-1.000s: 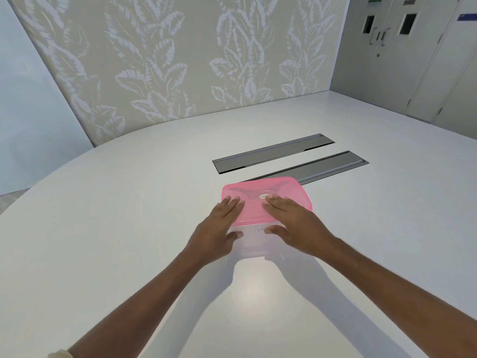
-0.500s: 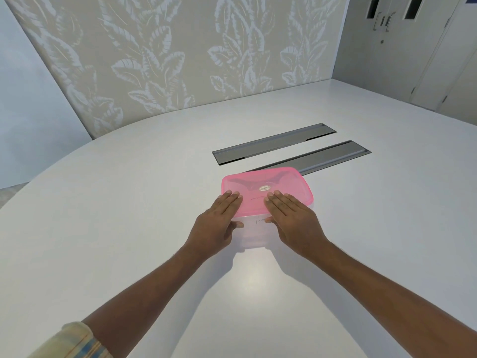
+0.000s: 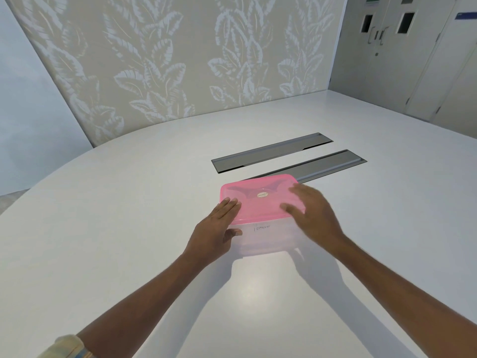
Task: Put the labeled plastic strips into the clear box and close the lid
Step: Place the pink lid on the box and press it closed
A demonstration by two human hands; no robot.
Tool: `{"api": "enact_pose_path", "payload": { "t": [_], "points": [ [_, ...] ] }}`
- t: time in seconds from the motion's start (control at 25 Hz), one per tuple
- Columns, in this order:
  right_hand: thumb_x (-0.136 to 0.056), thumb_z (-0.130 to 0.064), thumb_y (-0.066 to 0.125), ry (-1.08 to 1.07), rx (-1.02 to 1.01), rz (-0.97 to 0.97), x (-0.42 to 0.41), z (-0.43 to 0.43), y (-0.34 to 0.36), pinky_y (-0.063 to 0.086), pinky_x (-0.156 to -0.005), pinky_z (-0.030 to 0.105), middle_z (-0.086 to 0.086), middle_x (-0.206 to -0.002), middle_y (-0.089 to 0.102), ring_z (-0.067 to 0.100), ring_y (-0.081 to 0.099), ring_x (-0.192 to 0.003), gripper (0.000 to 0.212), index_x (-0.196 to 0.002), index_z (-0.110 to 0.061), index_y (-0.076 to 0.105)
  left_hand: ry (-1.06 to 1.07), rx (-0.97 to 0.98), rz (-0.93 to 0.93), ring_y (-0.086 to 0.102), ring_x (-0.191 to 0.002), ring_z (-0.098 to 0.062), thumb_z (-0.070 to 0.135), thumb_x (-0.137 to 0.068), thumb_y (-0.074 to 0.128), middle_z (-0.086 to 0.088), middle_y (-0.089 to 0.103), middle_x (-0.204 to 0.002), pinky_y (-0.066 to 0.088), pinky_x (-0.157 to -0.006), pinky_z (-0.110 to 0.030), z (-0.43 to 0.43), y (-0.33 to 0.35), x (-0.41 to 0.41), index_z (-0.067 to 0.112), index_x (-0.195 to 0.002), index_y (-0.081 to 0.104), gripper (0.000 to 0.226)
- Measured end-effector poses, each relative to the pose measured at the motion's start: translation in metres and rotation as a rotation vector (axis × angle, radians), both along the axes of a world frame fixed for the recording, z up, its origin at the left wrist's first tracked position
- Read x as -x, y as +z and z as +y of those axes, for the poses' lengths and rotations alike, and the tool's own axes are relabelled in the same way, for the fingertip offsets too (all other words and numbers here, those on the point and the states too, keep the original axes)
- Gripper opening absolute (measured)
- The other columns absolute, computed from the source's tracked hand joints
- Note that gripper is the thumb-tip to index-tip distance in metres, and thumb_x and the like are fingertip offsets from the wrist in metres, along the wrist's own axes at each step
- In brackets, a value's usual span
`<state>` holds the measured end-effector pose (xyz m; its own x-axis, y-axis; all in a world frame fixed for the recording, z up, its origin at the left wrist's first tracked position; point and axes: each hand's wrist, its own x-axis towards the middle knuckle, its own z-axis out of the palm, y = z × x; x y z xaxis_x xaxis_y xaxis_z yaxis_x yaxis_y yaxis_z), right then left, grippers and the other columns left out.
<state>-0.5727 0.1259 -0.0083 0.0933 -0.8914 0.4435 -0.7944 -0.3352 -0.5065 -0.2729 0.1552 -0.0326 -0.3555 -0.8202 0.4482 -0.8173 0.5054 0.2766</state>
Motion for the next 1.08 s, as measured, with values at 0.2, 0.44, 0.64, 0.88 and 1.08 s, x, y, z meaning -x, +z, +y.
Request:
{"api": "enact_pose_path", "payload": {
  "t": [0.2,0.44,0.64,0.88,1.08],
  "points": [
    [-0.093,-0.045,0.074,-0.27,-0.415,-0.484,0.032,-0.03,0.01,0.055,-0.101,0.046,0.008,-0.12,0.076,0.028,0.07,-0.109,0.044,-0.119,-0.01,0.074,0.077,-0.254,0.357,0.021,-0.158,-0.001,0.055,-0.097,0.066,0.013,0.027,-0.169,0.019,-0.128,-0.023,0.006,0.011,0.009,0.023,-0.163,0.037,0.079],
    [-0.087,-0.028,0.082,-0.265,-0.47,-0.619,0.033,-0.034,0.014,0.06,-0.058,0.028,0.014,-0.084,0.078,0.015,0.064,-0.059,0.019,-0.081,-0.01,0.079,0.435,-0.715,1.017,0.061,-0.13,-0.028,0.052,-0.103,0.053,-0.004,0.067,-0.138,0.047,-0.099,-0.038,-0.006,0.02,0.036,0.012,-0.135,0.063,0.052],
    [-0.086,-0.025,0.084,-0.252,-0.455,-0.61,0.035,-0.032,0.013,0.058,-0.056,0.022,0.006,-0.078,0.079,0.013,0.066,-0.058,0.013,-0.082,-0.013,0.081,0.389,-0.661,1.057,0.07,-0.104,-0.025,0.044,-0.103,0.053,-0.005,0.076,-0.112,0.054,-0.089,-0.036,-0.003,0.019,0.039,0.015,-0.109,0.071,0.035],
    [-0.085,-0.023,0.085,-0.264,-0.461,-0.654,0.039,-0.03,0.007,0.065,-0.068,0.032,0.004,-0.078,0.08,0.015,0.068,-0.059,0.01,-0.083,-0.014,0.082,0.369,-0.633,1.0,0.069,-0.109,-0.021,0.042,-0.104,0.051,0.006,0.075,-0.108,0.052,-0.083,-0.029,0.003,0.014,0.041,0.027,-0.109,0.069,0.024],
    [-0.087,-0.025,0.084,-0.268,-0.488,-0.658,0.038,-0.033,0.004,0.061,-0.06,0.027,0.011,-0.085,0.079,0.016,0.066,-0.061,0.015,-0.085,-0.011,0.079,0.461,-0.636,1.047,0.066,-0.101,-0.015,0.039,-0.101,0.055,0.009,0.069,-0.116,0.053,-0.079,-0.031,-0.002,0.015,0.042,0.033,-0.114,0.064,0.016]
  ]
}}
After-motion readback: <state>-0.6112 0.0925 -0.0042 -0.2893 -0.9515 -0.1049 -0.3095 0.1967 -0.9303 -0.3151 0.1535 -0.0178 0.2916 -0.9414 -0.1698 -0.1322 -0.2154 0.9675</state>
